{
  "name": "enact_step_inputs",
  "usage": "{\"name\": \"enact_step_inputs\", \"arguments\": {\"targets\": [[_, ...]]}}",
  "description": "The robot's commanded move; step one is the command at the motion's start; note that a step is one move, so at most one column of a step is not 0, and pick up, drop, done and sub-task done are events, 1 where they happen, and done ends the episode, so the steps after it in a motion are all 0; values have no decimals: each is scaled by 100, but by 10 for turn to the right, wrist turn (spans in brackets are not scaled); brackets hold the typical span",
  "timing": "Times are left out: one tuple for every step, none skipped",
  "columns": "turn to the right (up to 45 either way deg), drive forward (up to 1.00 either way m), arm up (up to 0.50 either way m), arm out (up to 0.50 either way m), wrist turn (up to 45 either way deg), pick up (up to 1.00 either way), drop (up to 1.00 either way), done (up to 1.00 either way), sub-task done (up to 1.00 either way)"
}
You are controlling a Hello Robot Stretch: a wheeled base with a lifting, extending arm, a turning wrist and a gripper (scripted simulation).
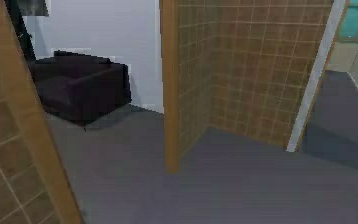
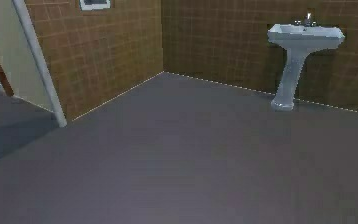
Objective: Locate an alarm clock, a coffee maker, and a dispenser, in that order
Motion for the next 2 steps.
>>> {"name": "enact_step_inputs", "arguments": {"targets": [[-30, 0, 0, 0, 0, 0, 0, 0, 0], [0, 75, 0, 0, 0, 0, 0, 0, 0]]}}
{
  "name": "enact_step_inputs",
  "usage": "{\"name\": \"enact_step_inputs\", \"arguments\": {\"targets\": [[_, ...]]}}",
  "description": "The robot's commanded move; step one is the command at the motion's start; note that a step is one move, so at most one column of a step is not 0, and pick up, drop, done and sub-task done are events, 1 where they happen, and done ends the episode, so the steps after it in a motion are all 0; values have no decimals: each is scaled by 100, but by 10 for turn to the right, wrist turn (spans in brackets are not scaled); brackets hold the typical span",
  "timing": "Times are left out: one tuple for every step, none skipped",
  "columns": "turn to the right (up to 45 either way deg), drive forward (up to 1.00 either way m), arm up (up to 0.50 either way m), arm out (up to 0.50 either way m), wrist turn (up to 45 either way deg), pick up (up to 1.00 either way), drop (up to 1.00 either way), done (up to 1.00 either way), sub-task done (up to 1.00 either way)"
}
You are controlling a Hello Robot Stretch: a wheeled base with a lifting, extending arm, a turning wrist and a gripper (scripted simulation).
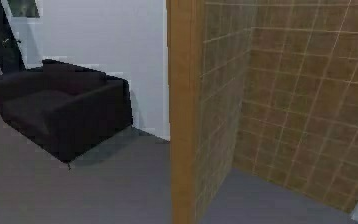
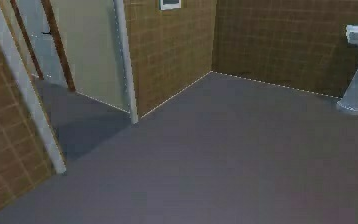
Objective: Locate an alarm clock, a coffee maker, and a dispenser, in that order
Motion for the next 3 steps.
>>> {"name": "enact_step_inputs", "arguments": {"targets": [[-450, 0, 0, 0, 0, 0, 0, 0, 0], [-60, 0, 0, 0, 0, 0, 0, 0, 0], [0, 100, 0, 0, 0, 0, 0, 0, 0]]}}
